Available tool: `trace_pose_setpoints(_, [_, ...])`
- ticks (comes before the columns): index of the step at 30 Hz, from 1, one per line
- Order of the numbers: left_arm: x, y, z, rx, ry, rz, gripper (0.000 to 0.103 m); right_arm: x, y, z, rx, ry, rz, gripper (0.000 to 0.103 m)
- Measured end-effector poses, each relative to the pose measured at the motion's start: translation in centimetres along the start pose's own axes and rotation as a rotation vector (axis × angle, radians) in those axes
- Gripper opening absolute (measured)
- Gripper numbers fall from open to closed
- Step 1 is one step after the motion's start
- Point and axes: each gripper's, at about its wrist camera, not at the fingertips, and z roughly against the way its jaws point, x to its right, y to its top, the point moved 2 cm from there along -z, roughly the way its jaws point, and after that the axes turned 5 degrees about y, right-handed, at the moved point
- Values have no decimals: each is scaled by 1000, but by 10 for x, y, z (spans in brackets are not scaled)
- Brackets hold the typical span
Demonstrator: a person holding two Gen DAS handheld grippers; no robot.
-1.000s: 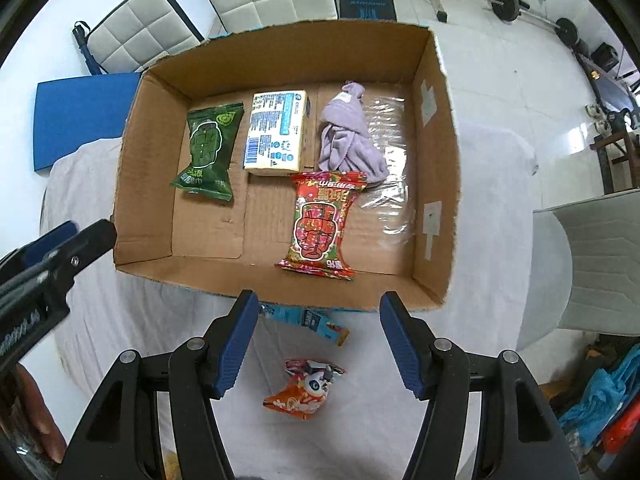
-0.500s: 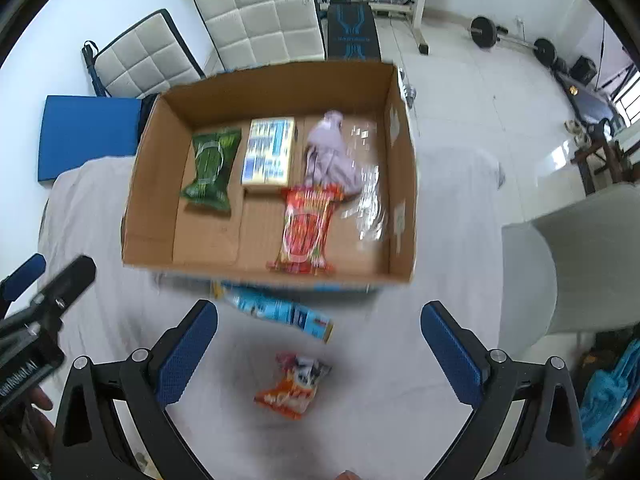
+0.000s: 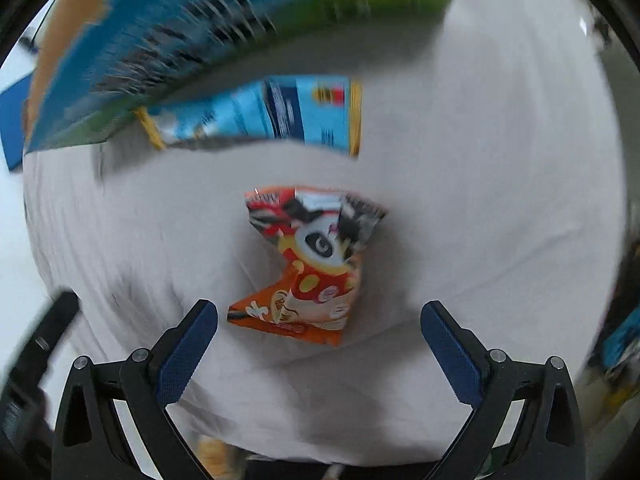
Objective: Organize soft objects
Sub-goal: 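Grasp the blue-gold tube with the left tool while the right grasps the orange panda packet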
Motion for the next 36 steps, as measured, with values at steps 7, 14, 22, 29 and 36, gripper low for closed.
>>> trace_pose_setpoints(7, [2, -12, -24, -63, -15, 34, 100, 2, -7, -17, -15, -18, 47, 40])
trace_pose_setpoints(14, [27, 4, -36, -163, -206, 164, 100, 48, -9, 32, 93, -84, 19, 37])
trace_pose_setpoints(22, [89, 41, -67, -261, -339, 227, 99, 111, -12, 66, 162, -104, -100, 36])
trace_pose_setpoints(29, [130, 60, -86, -287, -318, 266, 99, 130, -15, 76, 184, -122, -120, 30])
trace_pose_setpoints(36, [162, 62, -92, -214, -74, 210, 99, 125, -9, 76, 176, -144, -79, 30])
